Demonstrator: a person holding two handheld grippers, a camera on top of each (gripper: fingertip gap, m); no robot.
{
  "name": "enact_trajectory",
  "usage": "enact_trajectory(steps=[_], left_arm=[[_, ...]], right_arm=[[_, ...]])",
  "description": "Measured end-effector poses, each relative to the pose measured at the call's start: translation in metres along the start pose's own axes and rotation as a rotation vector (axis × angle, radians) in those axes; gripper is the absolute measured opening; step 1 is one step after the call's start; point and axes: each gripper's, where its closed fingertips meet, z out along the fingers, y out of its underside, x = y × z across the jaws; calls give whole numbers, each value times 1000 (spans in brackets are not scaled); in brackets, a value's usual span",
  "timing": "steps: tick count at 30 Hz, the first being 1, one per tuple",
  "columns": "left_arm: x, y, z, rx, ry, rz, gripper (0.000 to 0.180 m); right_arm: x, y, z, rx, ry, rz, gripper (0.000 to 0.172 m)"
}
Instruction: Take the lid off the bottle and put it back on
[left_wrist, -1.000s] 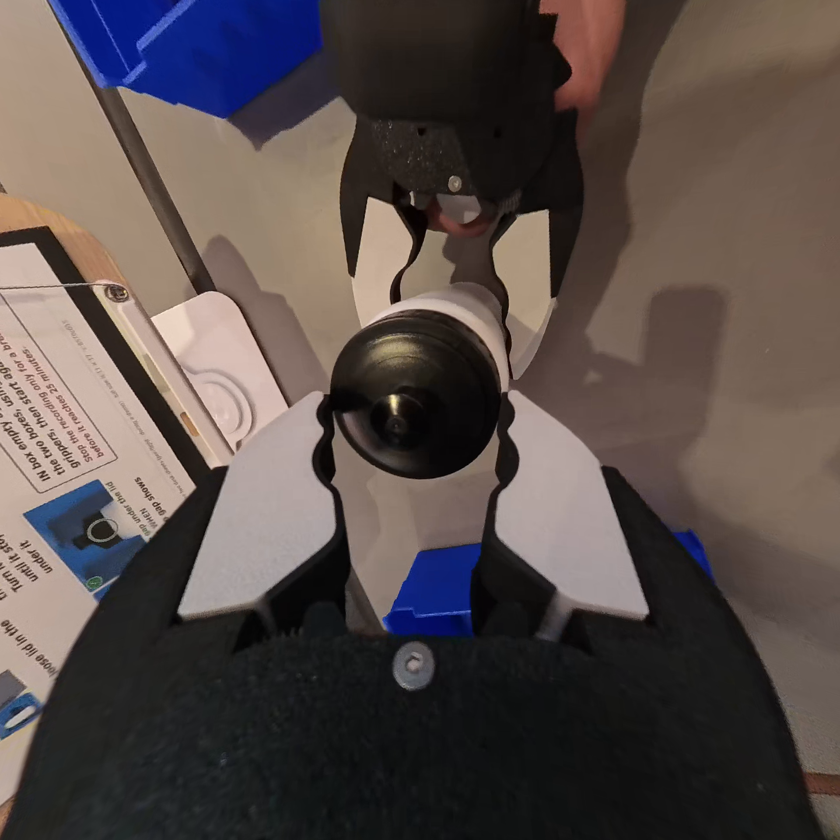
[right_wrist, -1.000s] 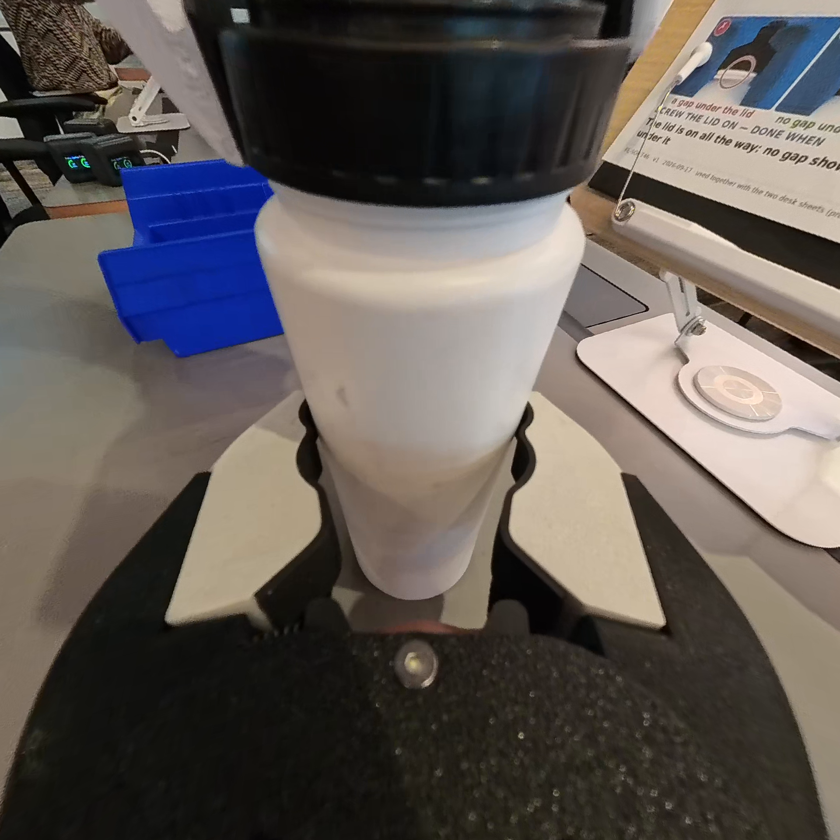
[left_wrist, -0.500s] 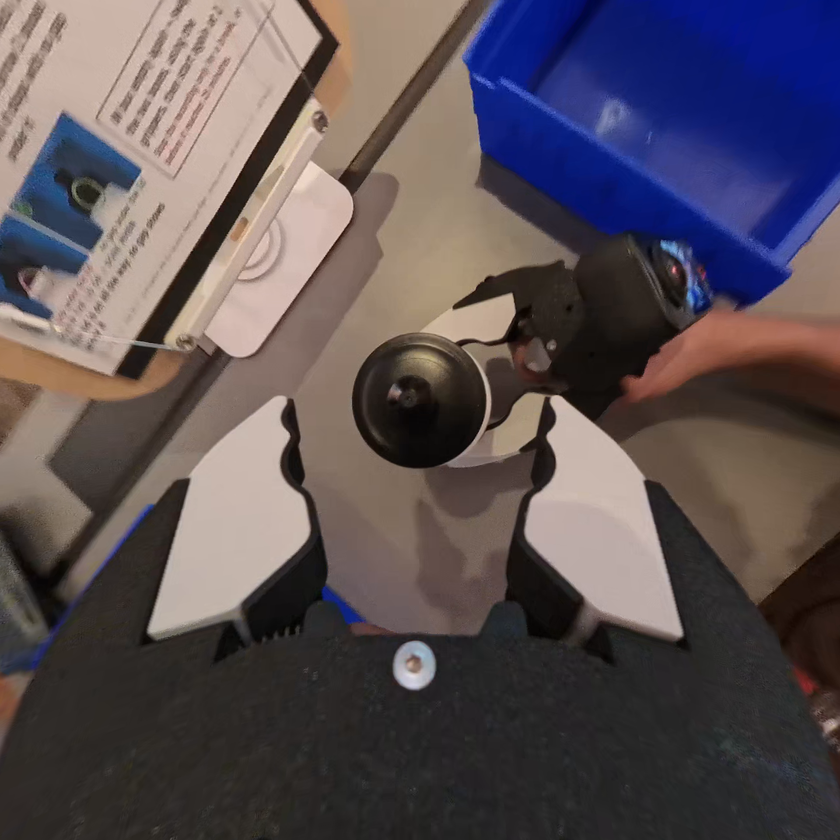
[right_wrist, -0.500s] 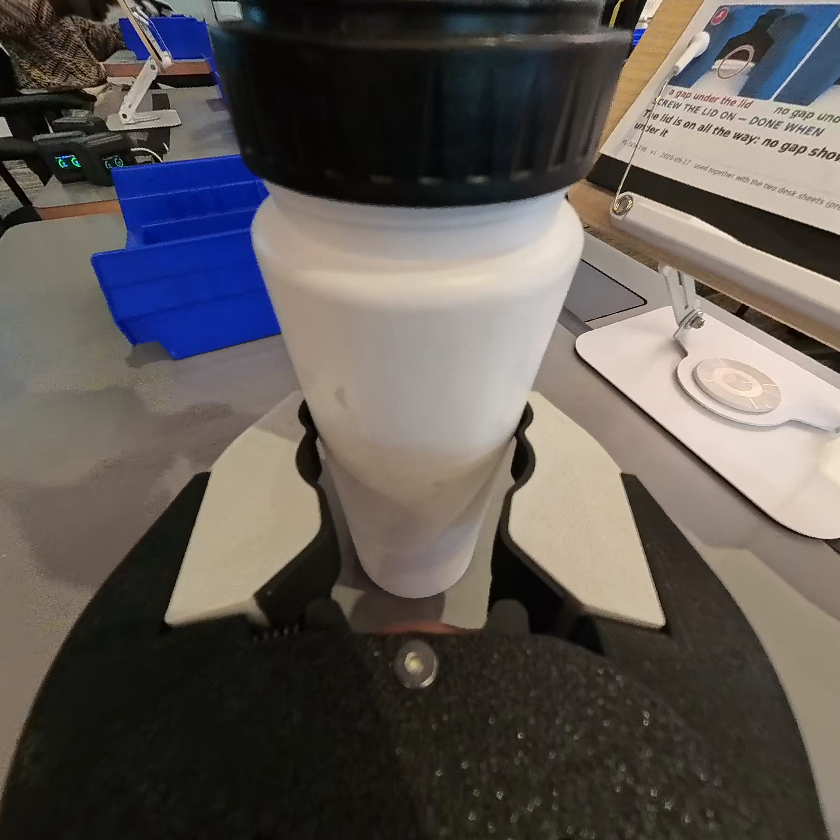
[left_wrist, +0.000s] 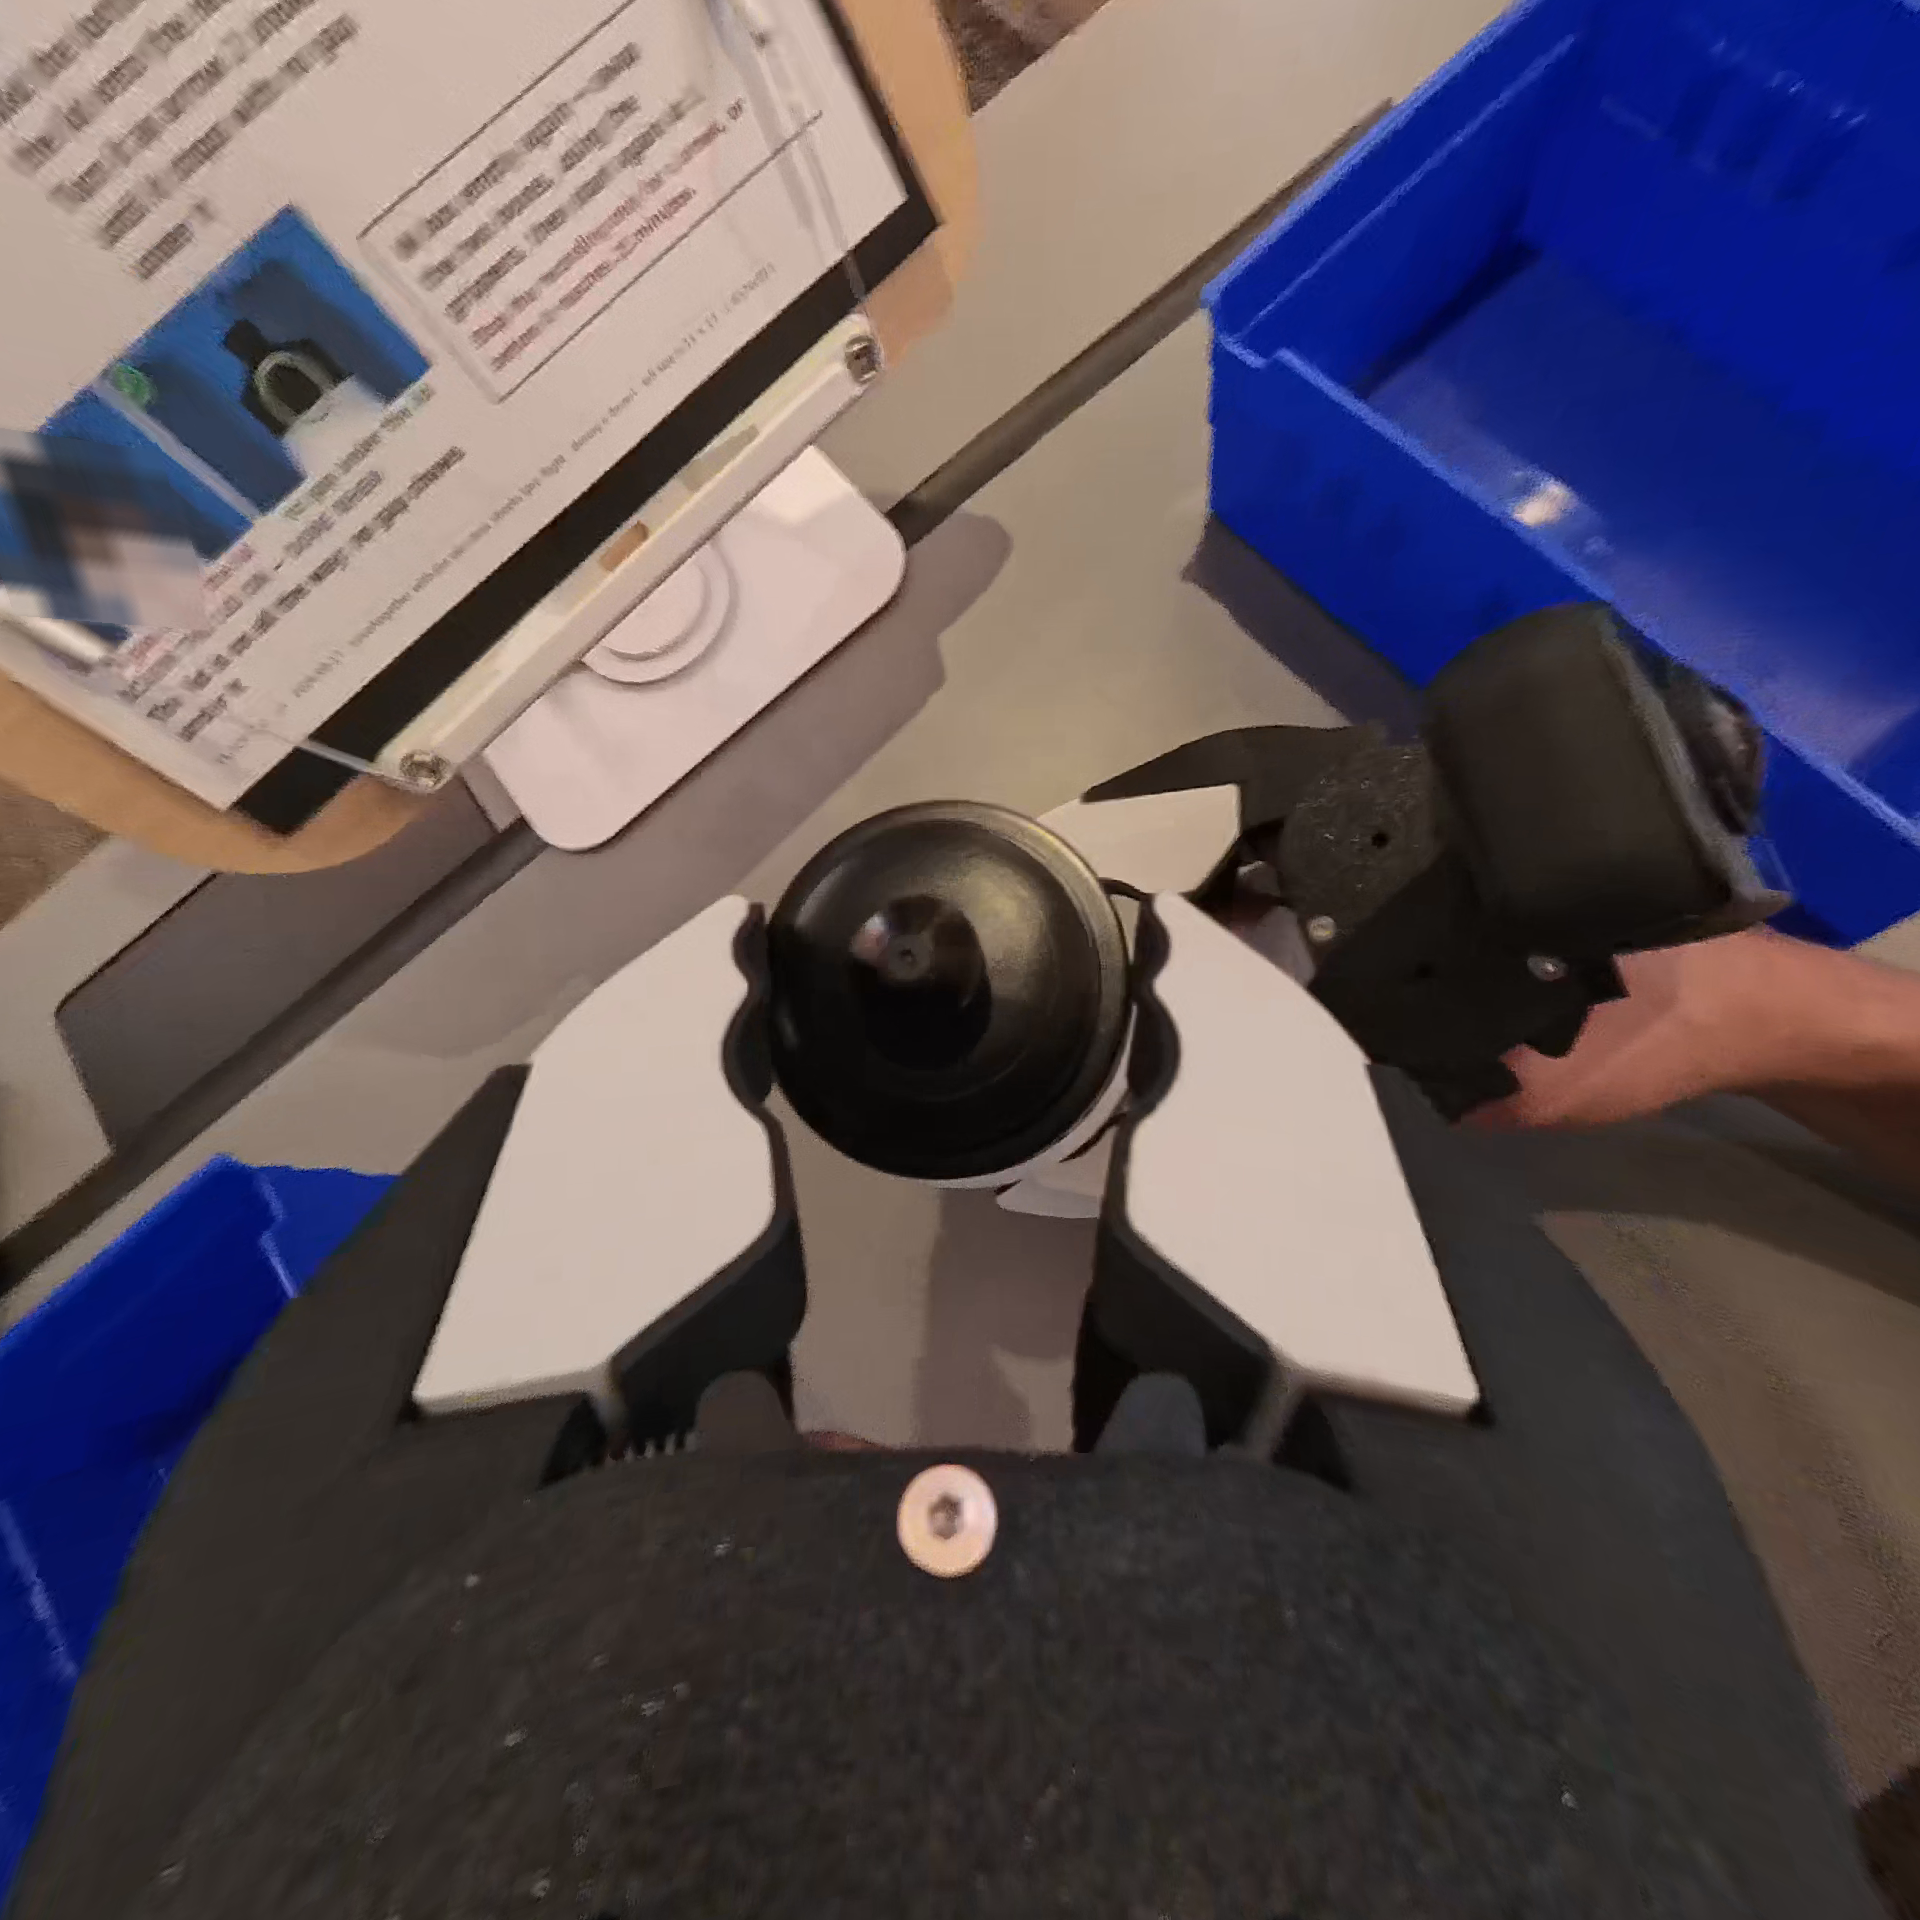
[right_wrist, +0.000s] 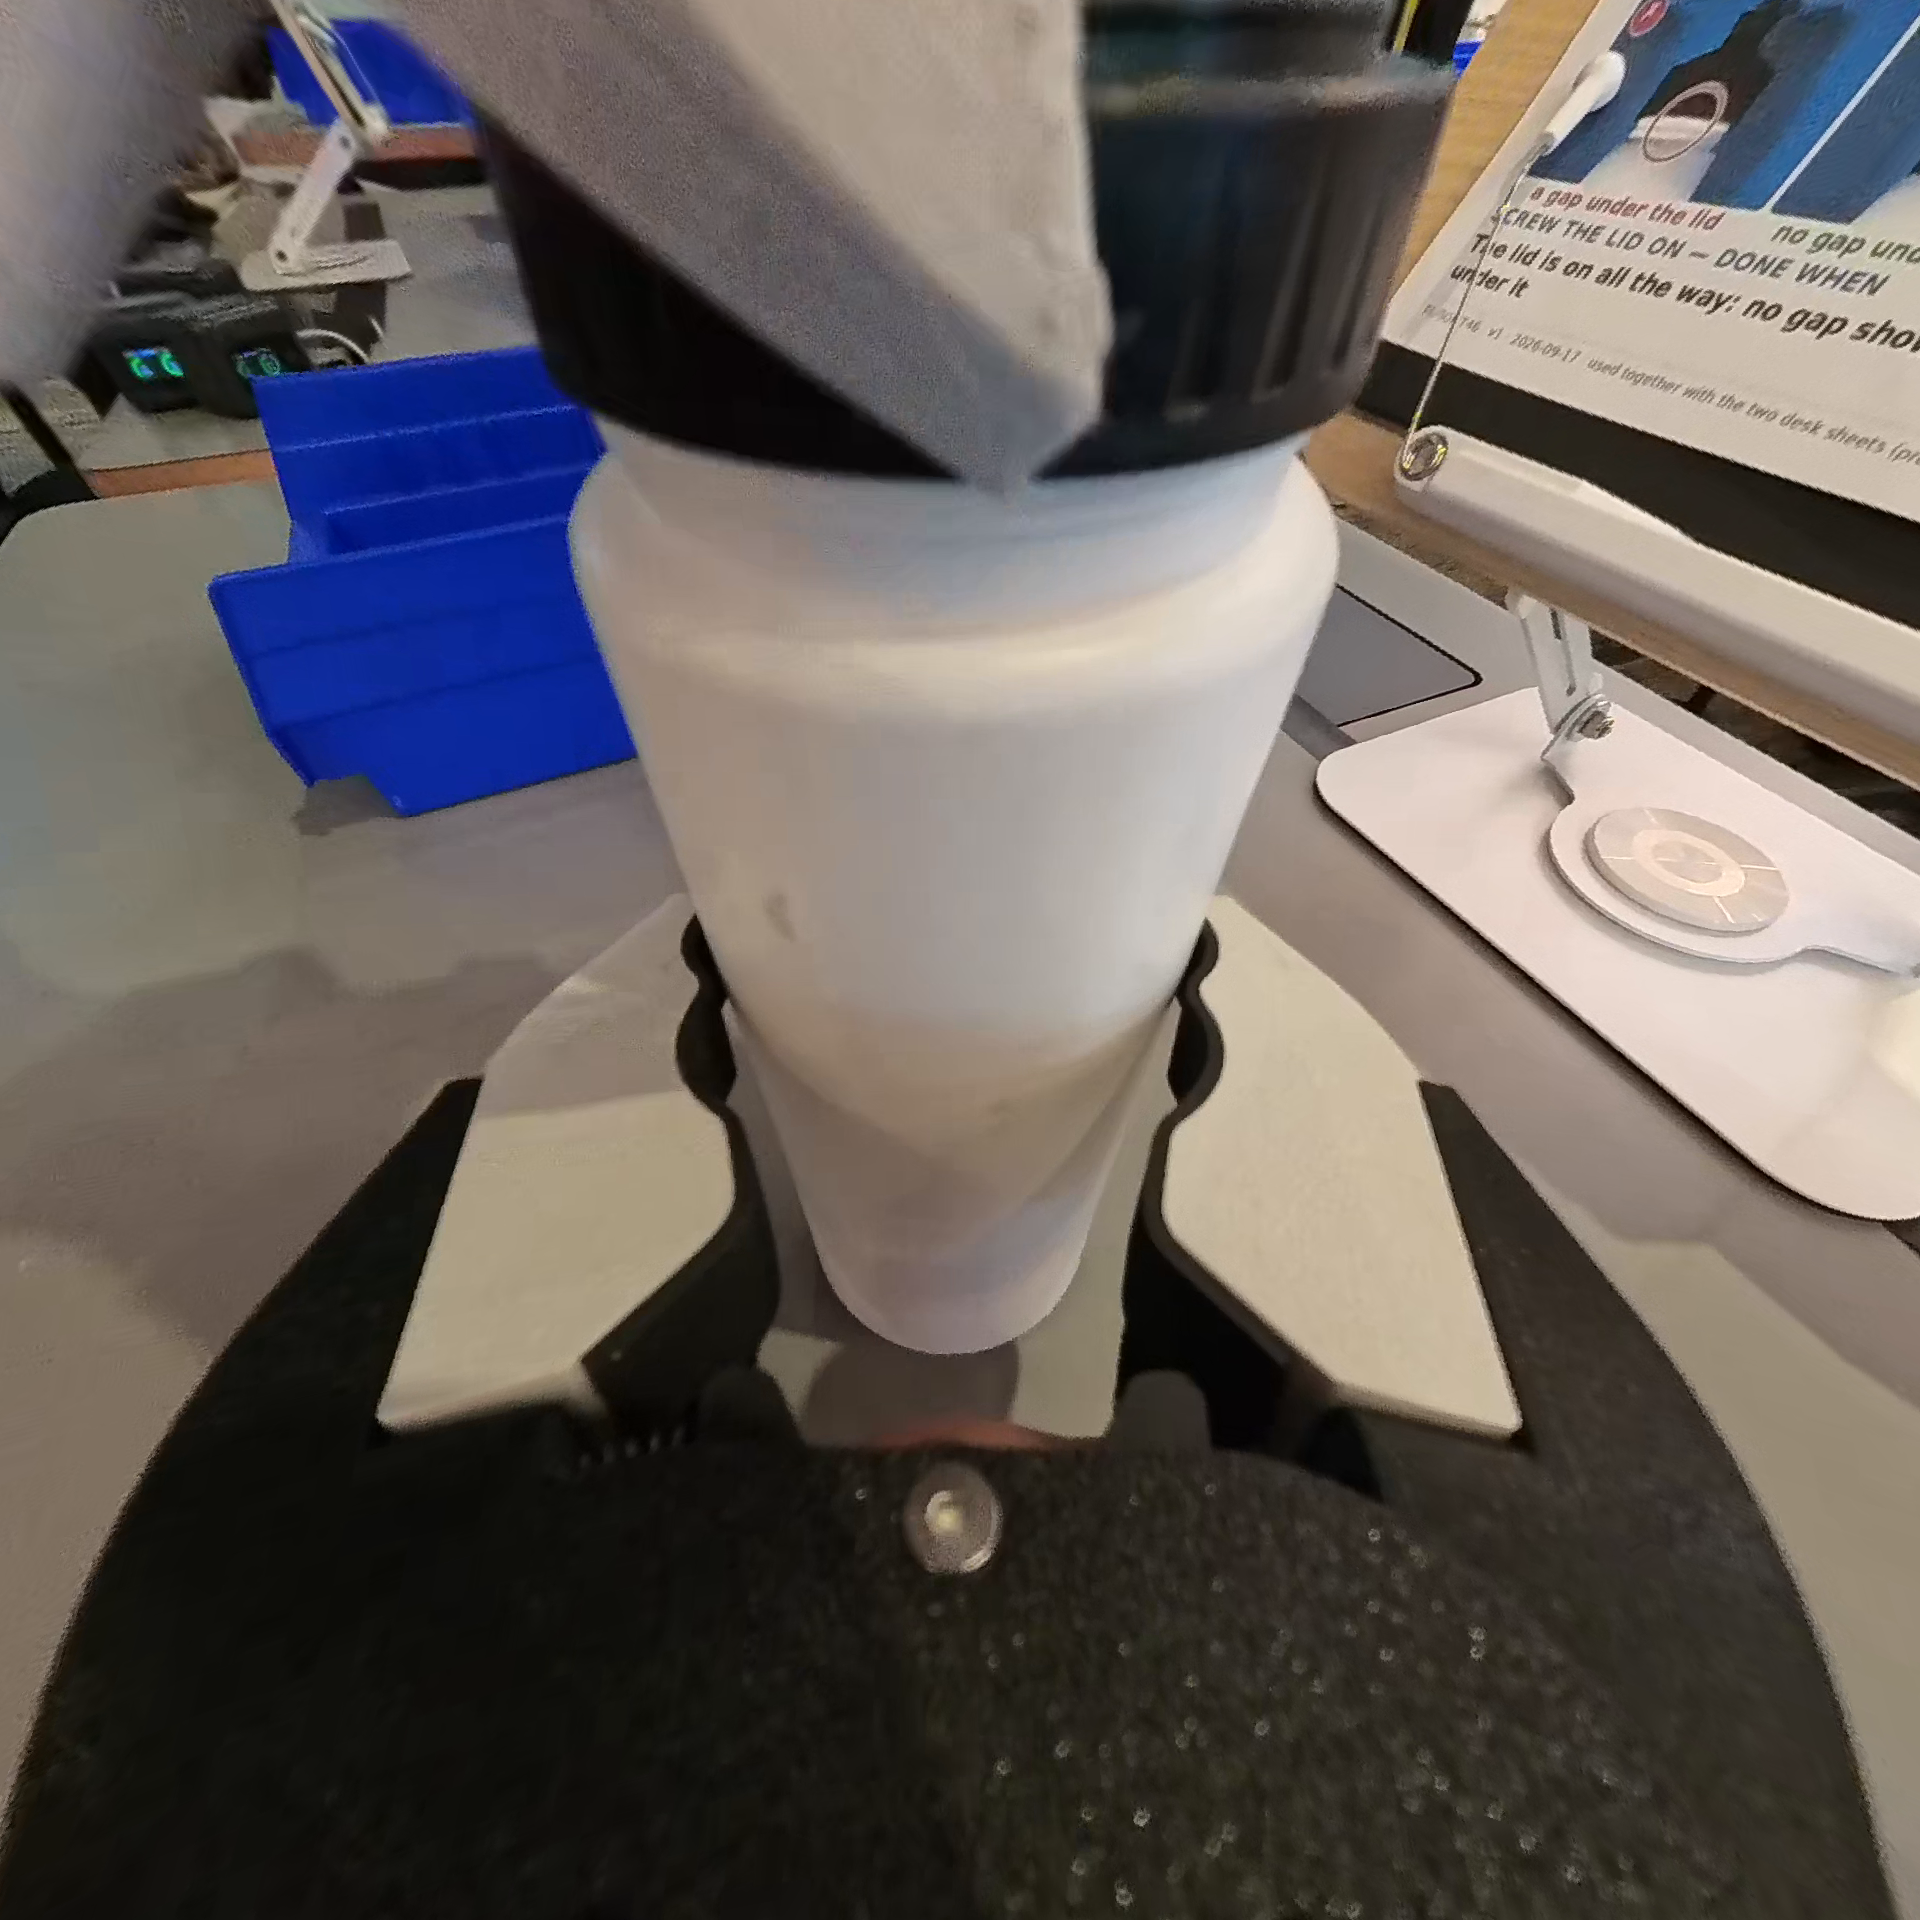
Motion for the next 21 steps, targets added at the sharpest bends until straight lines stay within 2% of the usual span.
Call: enact_trajectory(steps=[5,12,17,21], left_arm=[[1,5,-3,-140,115,148,64],[6,14,-6,-255,256,591,65],[9,17,-7,-202,397,923,64],[8,18,-9,-169,436,1034,65]], right_arm=[[-1,0,1,-1,-3,-5,84],[-6,0,1,2,-26,-12,84],[-5,0,1,2,-27,-12,84],[-6,0,2,6,-26,-9,83]])
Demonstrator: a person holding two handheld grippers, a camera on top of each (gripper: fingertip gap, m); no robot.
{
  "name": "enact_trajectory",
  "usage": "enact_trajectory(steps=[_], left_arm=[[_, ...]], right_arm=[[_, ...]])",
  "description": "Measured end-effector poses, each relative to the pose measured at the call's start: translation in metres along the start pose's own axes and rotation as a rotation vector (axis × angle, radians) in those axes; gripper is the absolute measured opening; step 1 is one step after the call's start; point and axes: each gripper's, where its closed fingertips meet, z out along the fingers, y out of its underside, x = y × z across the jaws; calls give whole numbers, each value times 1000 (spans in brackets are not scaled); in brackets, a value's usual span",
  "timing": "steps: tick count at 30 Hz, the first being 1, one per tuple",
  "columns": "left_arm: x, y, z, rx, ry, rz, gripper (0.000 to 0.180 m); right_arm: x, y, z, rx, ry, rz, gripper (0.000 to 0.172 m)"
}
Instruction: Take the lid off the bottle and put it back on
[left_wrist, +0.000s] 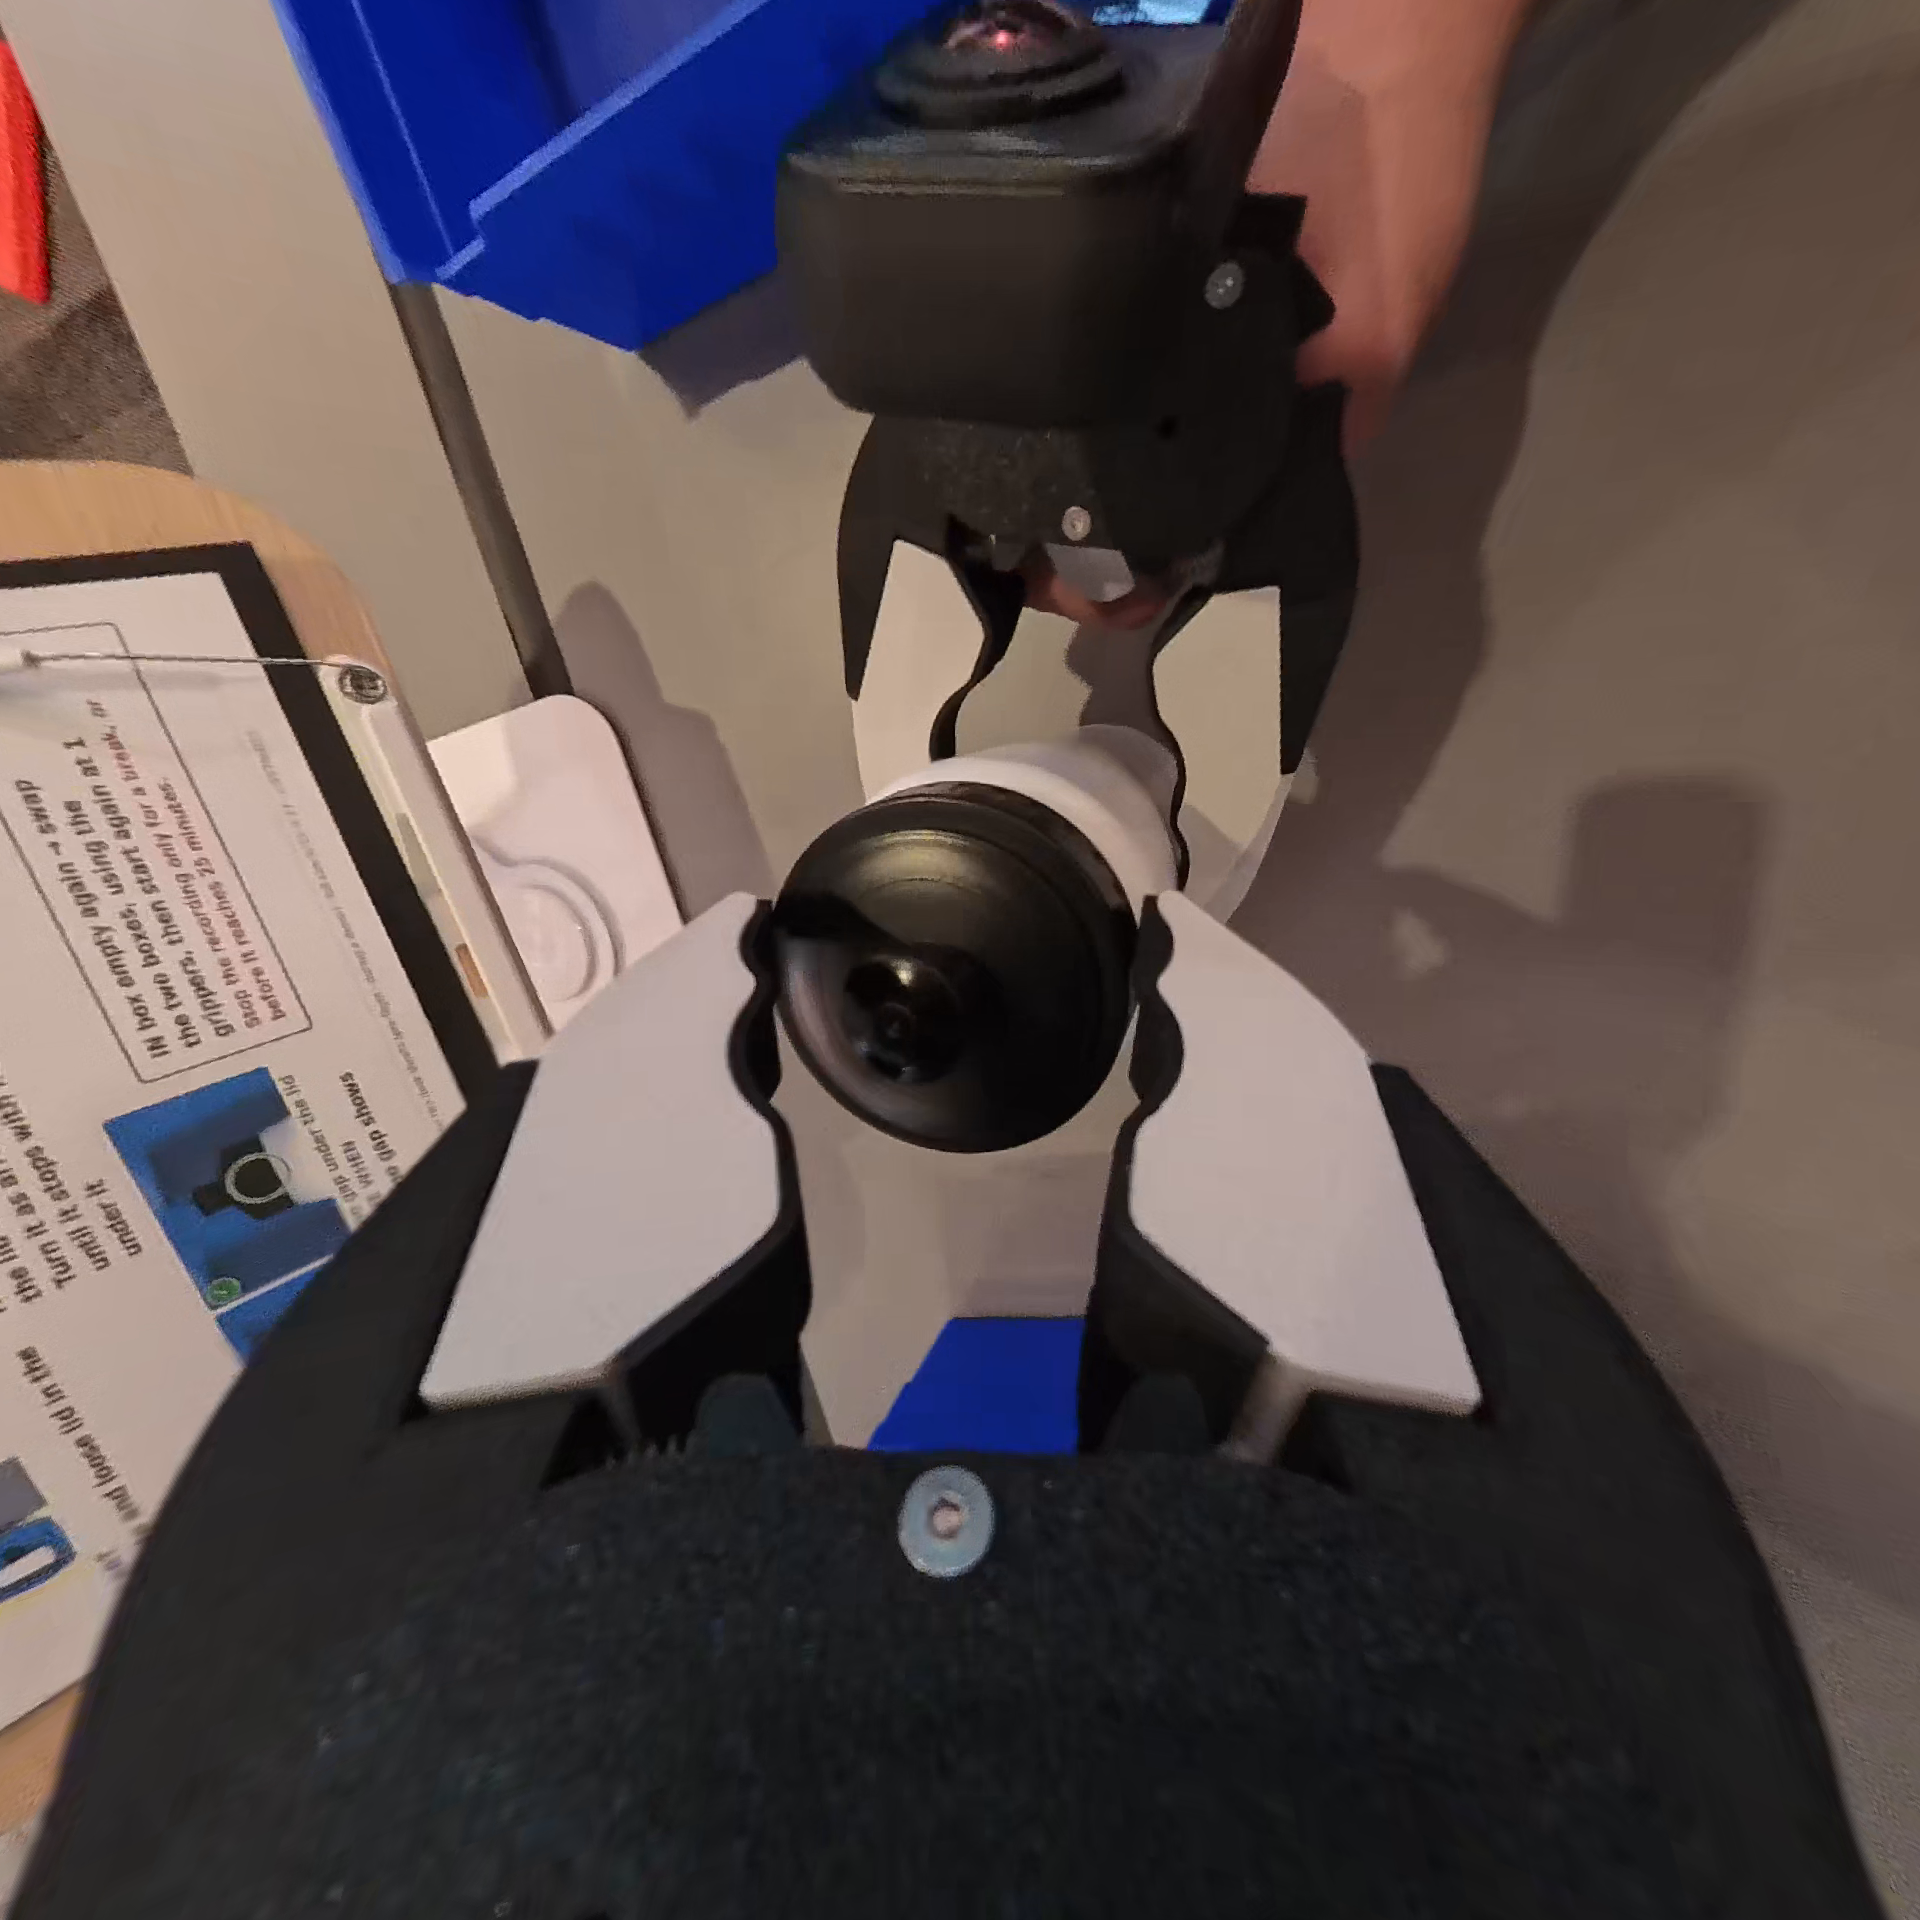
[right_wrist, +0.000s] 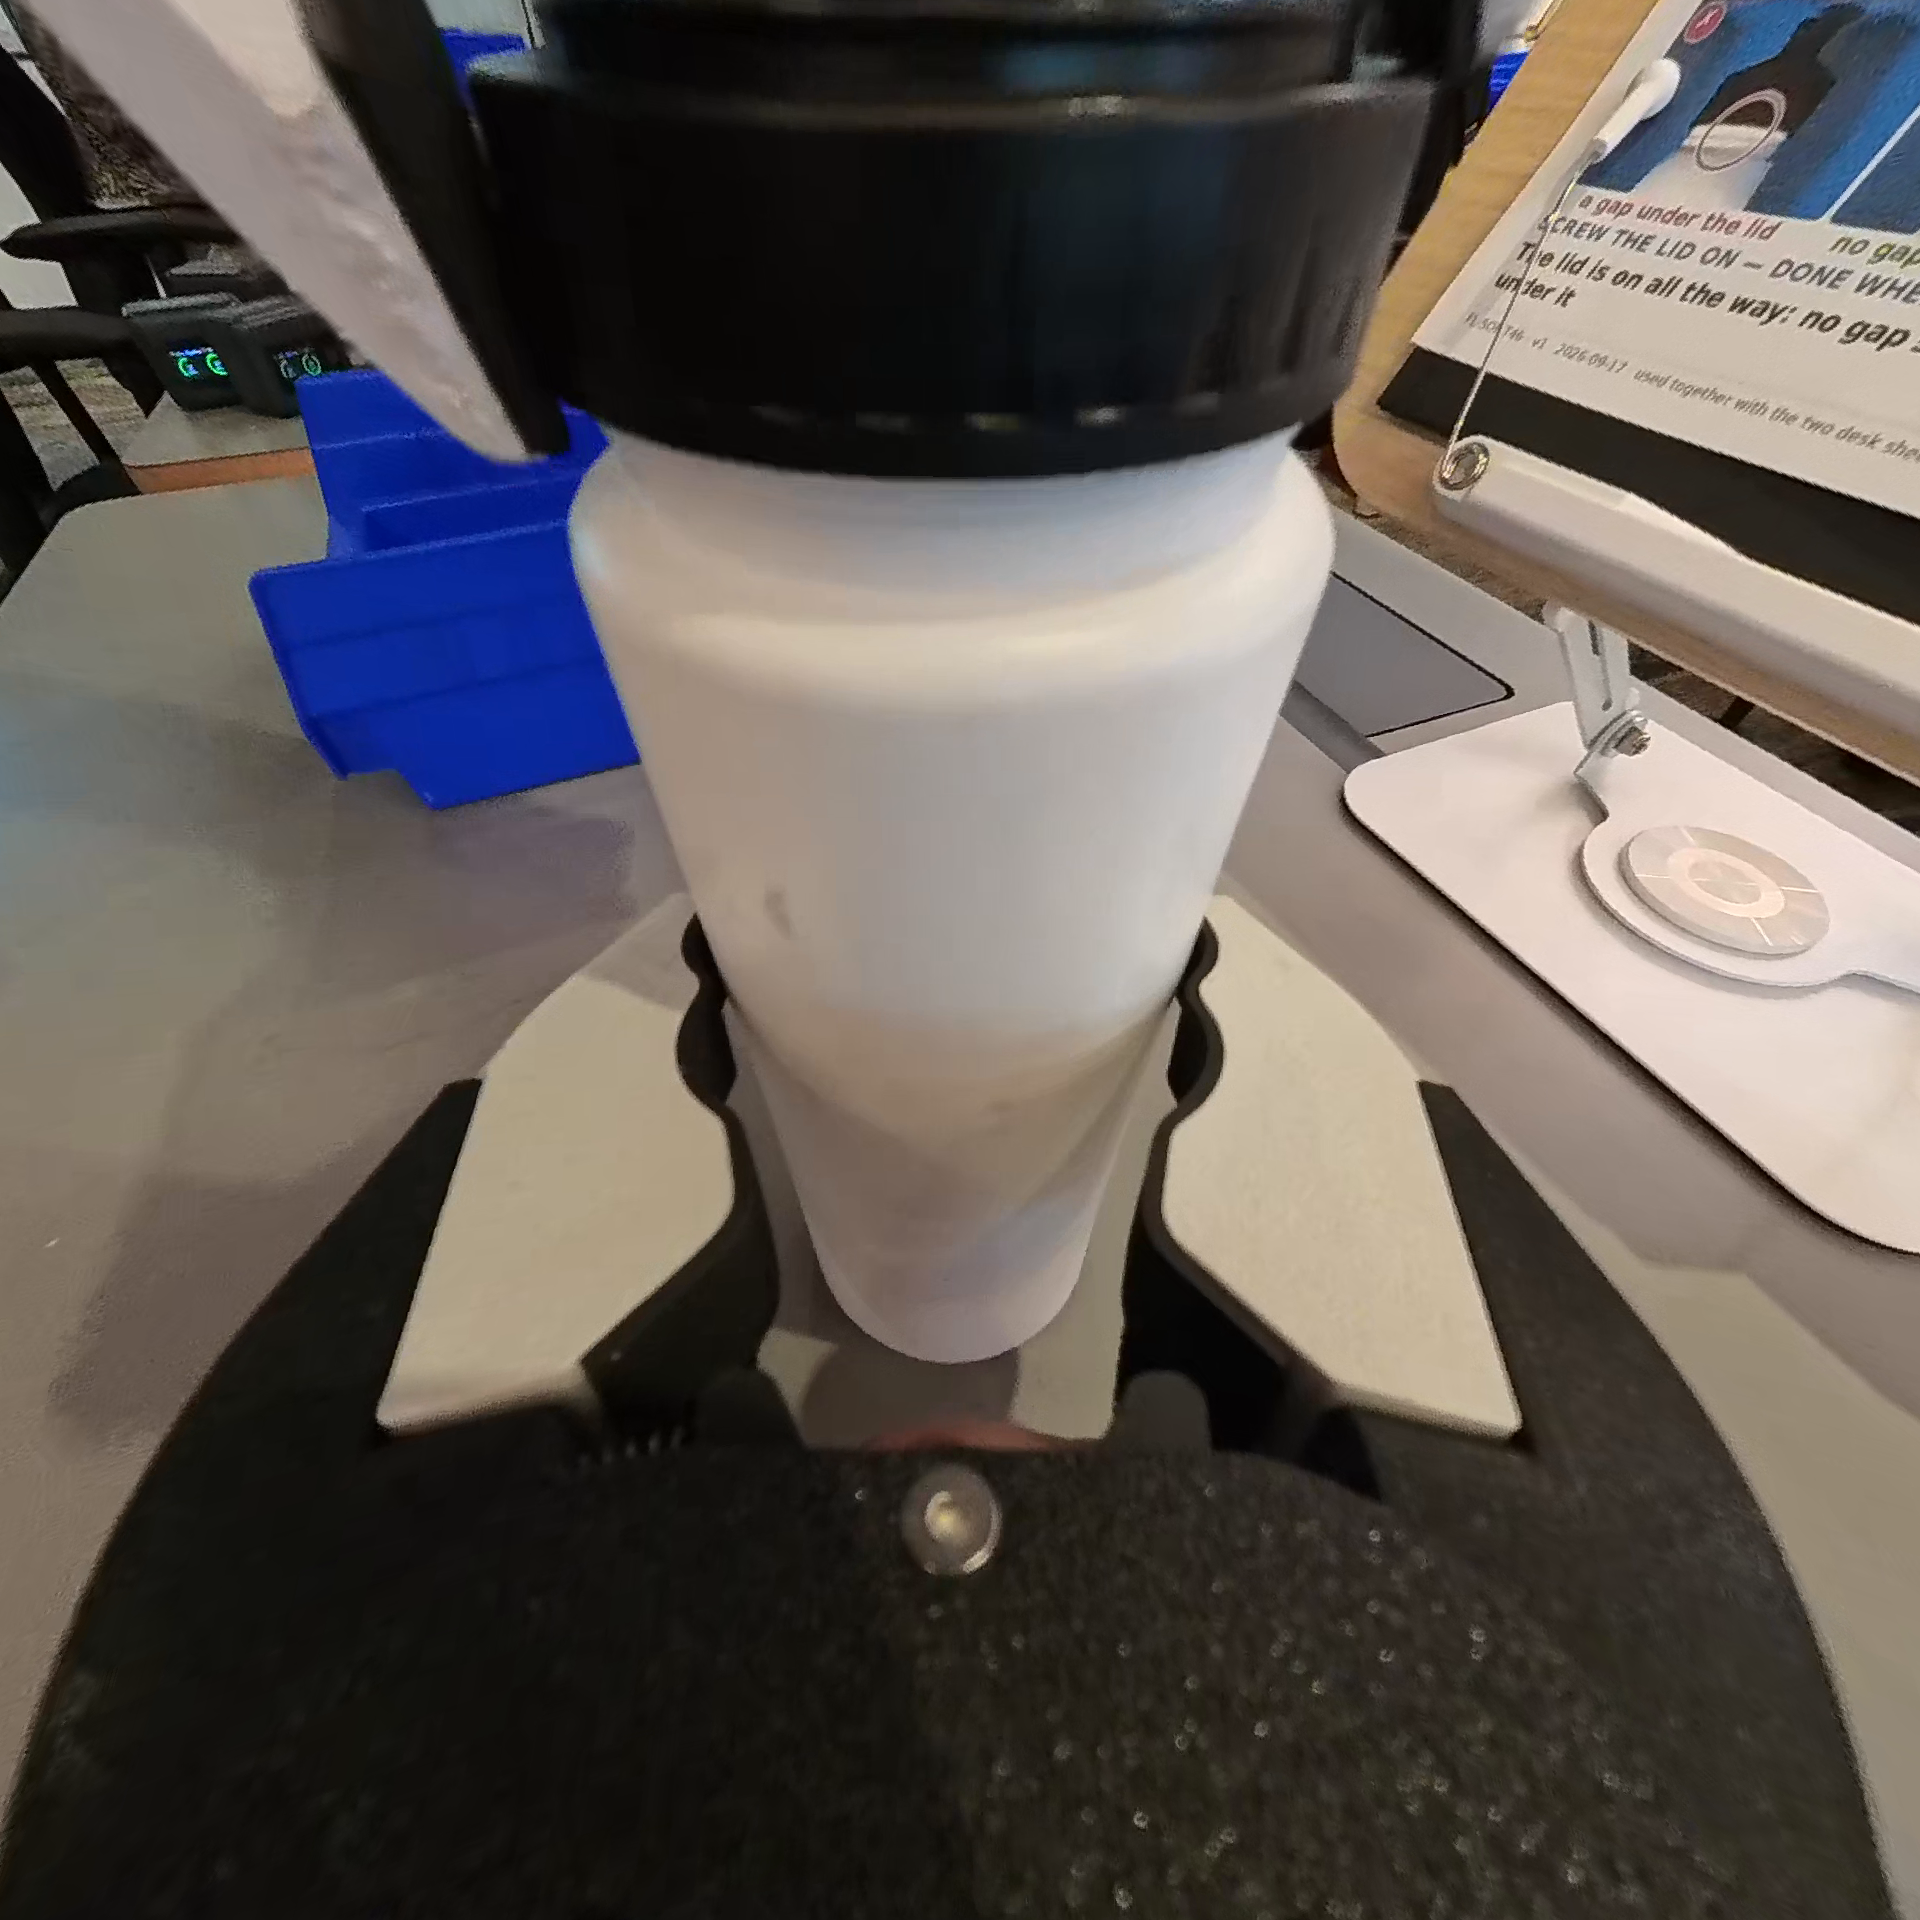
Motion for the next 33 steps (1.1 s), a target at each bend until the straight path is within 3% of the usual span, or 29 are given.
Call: enact_trajectory(steps=[2,4,5,8,10,14,20,25,28,33], left_arm=[[0,1,-3,-22,-12,-16,66],[-2,-2,-10,-27,-30,-94,92],[-2,-5,-15,-7,-24,-154,96],[-4,-12,-28,45,-18,-358,91],[-8,-5,-28,-8,-39,-546,96],[-4,10,-20,-170,-28,-900,80],[-10,11,-12,-257,-39,-1124,77],[1,3,-1,-291,35,-1197,85],[0,4,1,-294,23,-1193,78],[4,10,-3,-329,76,-959,69]], right_arm=[[0,0,0,2,1,2,84],[1,0,-1,2,-1,3,84],[1,0,-1,1,1,5,84],[1,0,-1,2,3,8,84],[1,0,-1,0,5,7,84],[1,0,0,-1,6,6,84],[1,1,-1,-5,8,9,84],[1,1,-1,-7,8,10,83],[1,1,-1,-9,8,11,84],[-2,1,0,-11,-2,3,84]])
